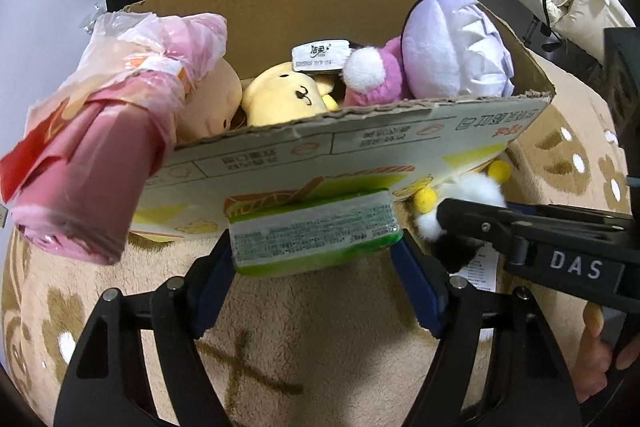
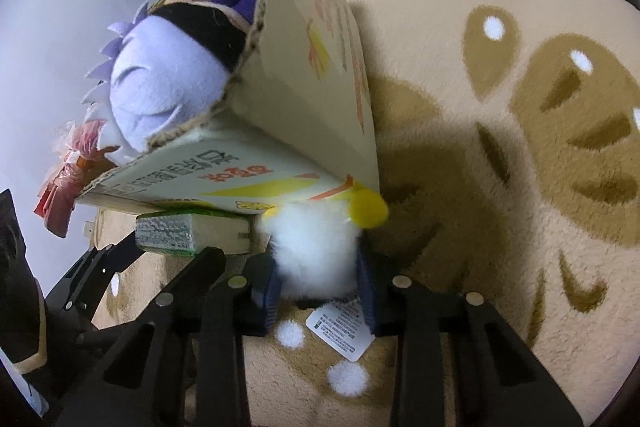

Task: Organize soft objects
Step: 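Grasp the green tissue pack with the left tool while the right tool grasps the white pom-pom toy, then lift the green pack and white pom-pom toy with both tools over the box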

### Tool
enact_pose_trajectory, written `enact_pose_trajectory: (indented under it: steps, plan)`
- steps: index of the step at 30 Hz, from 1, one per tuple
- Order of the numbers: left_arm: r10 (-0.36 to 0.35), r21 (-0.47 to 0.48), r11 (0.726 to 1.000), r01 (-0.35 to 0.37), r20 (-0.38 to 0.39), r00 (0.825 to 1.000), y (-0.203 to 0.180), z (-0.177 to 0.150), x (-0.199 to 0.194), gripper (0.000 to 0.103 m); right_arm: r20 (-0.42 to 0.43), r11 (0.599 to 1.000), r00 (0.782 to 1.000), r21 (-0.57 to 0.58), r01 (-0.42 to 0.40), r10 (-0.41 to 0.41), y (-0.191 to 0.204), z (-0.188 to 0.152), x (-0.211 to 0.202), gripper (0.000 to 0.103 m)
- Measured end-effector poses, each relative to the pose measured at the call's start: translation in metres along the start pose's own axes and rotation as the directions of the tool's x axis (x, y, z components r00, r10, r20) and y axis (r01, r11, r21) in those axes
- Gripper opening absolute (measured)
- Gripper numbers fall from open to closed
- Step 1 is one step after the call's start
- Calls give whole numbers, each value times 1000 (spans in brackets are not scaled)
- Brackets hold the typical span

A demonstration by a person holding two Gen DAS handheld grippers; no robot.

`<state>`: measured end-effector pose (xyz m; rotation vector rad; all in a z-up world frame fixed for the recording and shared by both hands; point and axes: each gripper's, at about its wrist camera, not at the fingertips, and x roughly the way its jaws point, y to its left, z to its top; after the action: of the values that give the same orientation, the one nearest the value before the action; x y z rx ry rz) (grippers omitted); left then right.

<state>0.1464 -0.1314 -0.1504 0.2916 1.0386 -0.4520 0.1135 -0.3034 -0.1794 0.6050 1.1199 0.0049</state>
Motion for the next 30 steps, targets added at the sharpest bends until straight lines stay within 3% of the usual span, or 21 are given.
enact_pose_trajectory:
  steps: [15,20,30]
  plan:
    - [41,-25,999,-40,28,999,-6,-9,-17,73,37,997,999,-83,10,-7,3,-2,-19,31]
    - [58,-13,998,-58,54,997,-9,-20,-35,73,84,996,996,-94,5,3,3,-4,-37,31]
    - [102,-36,994,-98,139,985,-9,-36,-87,73,225,983,974,-182,22,20,32,-42,-91,31]
